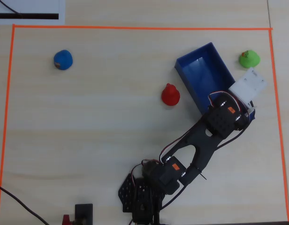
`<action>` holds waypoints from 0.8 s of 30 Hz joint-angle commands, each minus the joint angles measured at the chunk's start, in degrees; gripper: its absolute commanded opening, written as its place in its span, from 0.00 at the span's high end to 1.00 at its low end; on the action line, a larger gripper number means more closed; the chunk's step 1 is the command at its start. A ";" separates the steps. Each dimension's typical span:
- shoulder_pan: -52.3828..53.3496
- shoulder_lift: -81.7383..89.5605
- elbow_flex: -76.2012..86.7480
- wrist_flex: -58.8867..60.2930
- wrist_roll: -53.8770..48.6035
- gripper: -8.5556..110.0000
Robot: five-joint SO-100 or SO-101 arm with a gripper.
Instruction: Grasp yellow duck and put it into box.
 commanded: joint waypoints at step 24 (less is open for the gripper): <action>-20.83 31.99 21.01 0.00 9.58 0.93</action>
